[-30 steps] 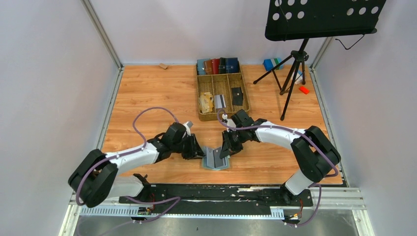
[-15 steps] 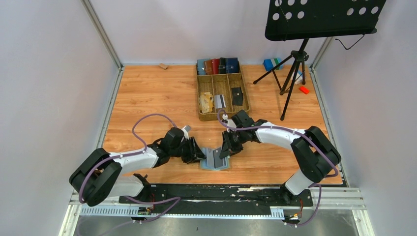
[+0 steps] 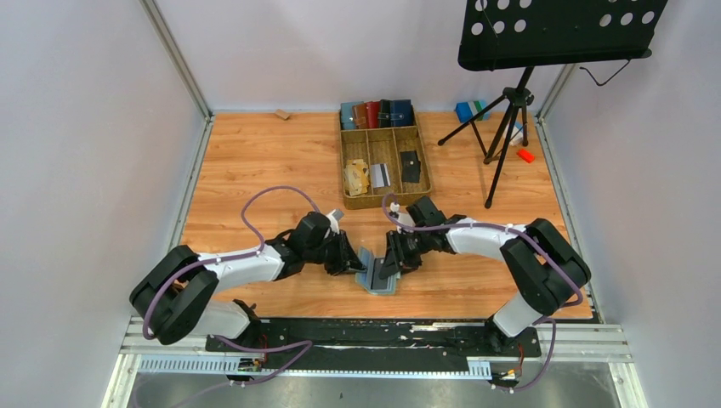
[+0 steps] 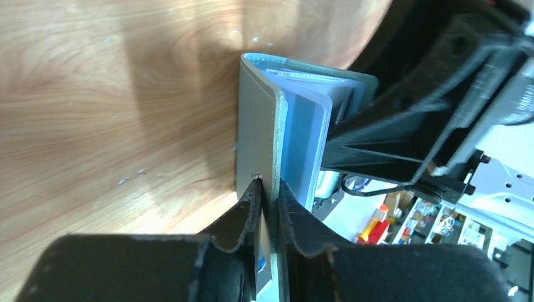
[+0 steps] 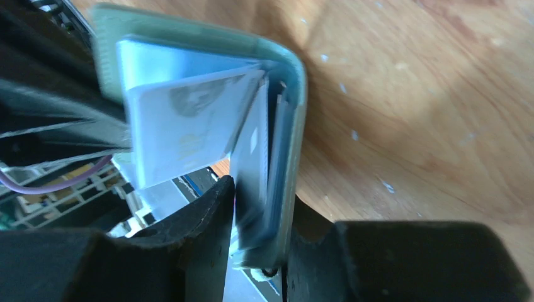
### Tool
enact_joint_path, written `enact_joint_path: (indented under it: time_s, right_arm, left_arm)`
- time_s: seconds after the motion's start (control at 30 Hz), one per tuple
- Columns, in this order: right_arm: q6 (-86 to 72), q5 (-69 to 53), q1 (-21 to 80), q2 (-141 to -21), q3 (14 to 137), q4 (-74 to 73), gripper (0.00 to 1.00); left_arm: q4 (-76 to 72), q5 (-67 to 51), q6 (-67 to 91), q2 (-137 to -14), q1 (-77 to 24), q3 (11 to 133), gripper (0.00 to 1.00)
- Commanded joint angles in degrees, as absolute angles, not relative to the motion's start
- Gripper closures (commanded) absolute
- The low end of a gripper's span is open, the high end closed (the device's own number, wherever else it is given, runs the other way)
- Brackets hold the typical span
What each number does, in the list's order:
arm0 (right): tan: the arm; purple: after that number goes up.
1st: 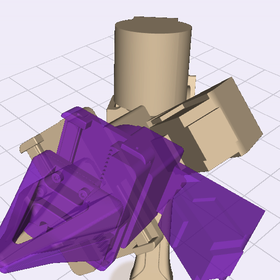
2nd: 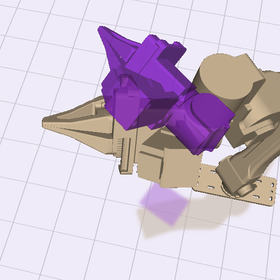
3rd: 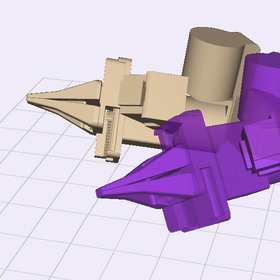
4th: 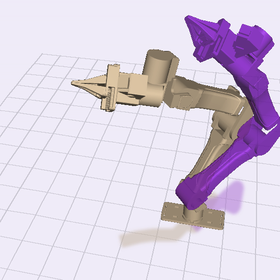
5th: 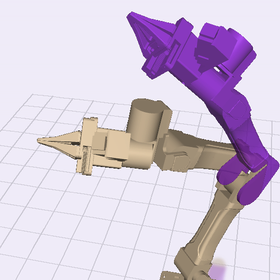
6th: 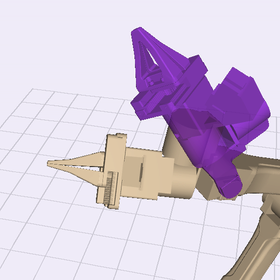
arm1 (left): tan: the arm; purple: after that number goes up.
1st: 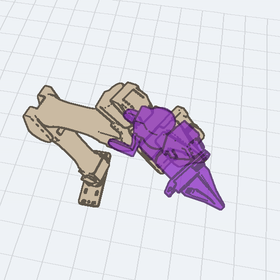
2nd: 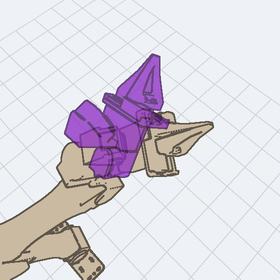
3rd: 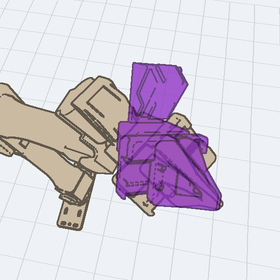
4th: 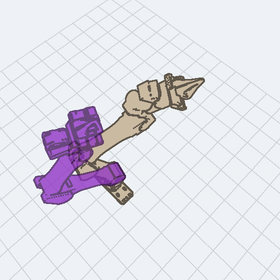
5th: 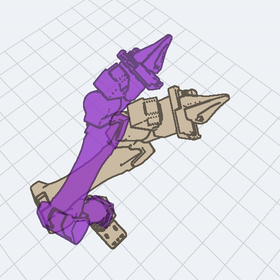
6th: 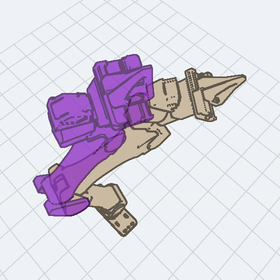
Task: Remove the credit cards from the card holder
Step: Remove the credit card from the card holder.
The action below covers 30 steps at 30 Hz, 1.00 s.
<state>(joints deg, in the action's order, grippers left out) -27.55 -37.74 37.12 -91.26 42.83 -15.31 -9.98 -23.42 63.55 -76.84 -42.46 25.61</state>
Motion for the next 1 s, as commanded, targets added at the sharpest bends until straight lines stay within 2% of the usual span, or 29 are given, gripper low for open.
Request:
enact_joint_path:
  time_s: [0.0,0.07,0.17,0.27,0.6,0.77,0.97]
  right_arm:
    - [-31.5,-43.29,34.42,-91.14,39.73,-8.05,0.69]
    - [-31.23,-43.24,34.08,-91.52,39.43,-8.1,0.67]
    - [-31.56,-42.98,33.89,-91.97,39.25,-7.81,0.53]
    - [-31.0,-41.79,32.95,-91.38,39.61,-9.19,0.46]
    - [-34.17,-46.66,26.73,-87.63,33.3,-1.5,0.48]
    - [-35.95,-49.38,26.54,-86.79,32.14,3.05,0.51]
    - [-35.14,-49.83,26.87,-88.32,33.34,1.97,0.5]
  left_arm:
    - [-1.75,-20.34,58.43,-75.79,-44.16,33.06,0.84]
    - [3.14,-18.84,56.45,-75.46,-44.8,35.8,0.87]
    - [4.2,-18.67,56.15,-75.93,-45.61,37.97,0.92]
    - [6.39,-17.53,56.08,-76.98,-46.05,39.26,0.99]
    - [9.59,-13.82,56.96,-75.3,-46.05,37.75,1.0]
    - [6.19,-15.82,58.41,-76.58,-46.05,36.37,1.0]
    - [4.65,-16.9,59.43,-78.47,-46.05,35.05,1.0]
